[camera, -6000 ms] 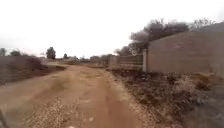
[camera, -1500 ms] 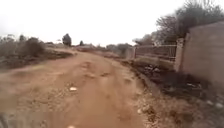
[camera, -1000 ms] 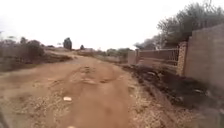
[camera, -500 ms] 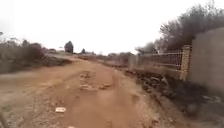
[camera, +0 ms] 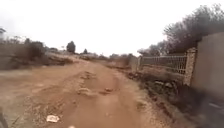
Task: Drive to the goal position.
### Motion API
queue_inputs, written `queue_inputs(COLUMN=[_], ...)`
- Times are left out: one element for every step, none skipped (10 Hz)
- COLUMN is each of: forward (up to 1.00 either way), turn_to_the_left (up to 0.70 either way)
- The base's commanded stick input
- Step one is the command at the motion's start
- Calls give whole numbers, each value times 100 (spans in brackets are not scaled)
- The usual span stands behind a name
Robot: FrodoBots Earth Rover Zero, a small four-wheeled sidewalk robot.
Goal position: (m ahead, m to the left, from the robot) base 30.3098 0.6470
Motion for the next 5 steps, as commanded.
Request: queue_inputs(forward=[50,50,50,50,50], turn_to_the_left=[0,0,0,0,0])
